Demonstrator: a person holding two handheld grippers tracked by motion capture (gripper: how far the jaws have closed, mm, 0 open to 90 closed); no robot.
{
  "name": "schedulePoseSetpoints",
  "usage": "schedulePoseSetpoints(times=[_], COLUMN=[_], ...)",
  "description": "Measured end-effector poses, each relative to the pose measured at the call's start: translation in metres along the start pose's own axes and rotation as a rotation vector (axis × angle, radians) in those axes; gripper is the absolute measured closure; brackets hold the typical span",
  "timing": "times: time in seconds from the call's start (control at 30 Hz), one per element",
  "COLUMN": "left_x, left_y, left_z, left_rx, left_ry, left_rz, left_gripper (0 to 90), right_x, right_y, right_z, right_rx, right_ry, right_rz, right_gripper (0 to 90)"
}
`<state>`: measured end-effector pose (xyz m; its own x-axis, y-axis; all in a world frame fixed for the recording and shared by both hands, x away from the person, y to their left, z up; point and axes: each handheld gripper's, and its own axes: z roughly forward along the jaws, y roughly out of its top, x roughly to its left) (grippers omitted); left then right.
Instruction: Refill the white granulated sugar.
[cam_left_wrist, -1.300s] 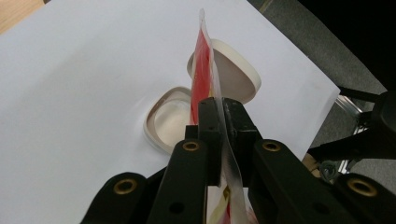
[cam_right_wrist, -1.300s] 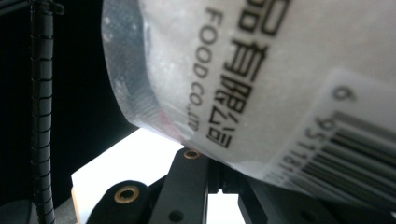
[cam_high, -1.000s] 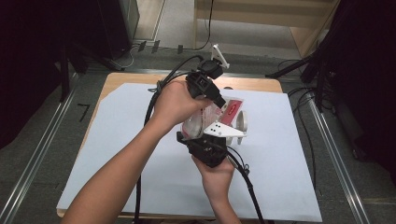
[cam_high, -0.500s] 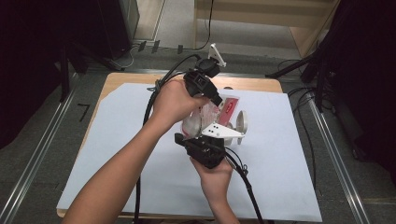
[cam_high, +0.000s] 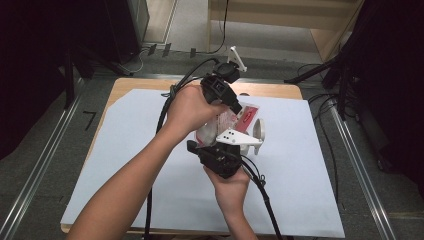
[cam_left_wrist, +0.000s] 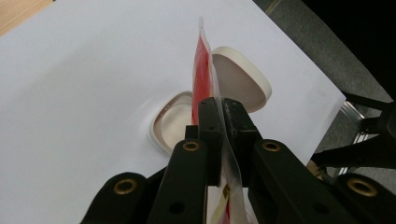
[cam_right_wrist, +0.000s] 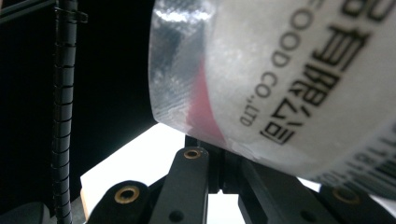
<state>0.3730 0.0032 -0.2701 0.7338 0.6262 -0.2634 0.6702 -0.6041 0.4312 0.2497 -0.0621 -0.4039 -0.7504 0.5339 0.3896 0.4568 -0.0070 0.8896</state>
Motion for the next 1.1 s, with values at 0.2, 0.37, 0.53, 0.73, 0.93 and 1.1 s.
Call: schedulePoseSetpoints(times=[0.2,0.37,0.53,0.73,0.93,1.1], left_x=[-0.0017,-0.0032,-0.0029,-0.0036,-0.0047,-0.006], left_y=[-0.0003,0.001,0.0012,0.0011,0.0011,-0.0049], left_z=[0.0004,0.0012,0.0015,0.0019,0.0017,-0.0008], left_rx=[0.008,0.011,0.01,0.009,0.013,0.004], left_ry=[-0.002,-0.011,-0.014,-0.014,-0.016,-0.014], left_rz=[0.006,0.011,0.011,0.015,0.014,0.035], left_gripper=[87.4,87.4,87.4,87.4,87.4,87.5], right_x=[0.0019,0.0016,0.0012,0.0016,0.0018,0.002], right_y=[0.0005,0.0015,0.0021,0.0022,0.0019,-0.0008], right_z=[0.0002,-0.0002,-0.0006,-0.0005,-0.0004,0.0001], right_rx=[-0.001,0.001,0.001,0.004,0.003,0.004], right_ry=[0.003,0.006,0.005,0.004,0.007,0.006], right_rz=[-0.007,-0.005,-0.006,-0.009,-0.007,-0.018], right_gripper=[90.0,90.0,90.0,90.0,90.0,90.0])
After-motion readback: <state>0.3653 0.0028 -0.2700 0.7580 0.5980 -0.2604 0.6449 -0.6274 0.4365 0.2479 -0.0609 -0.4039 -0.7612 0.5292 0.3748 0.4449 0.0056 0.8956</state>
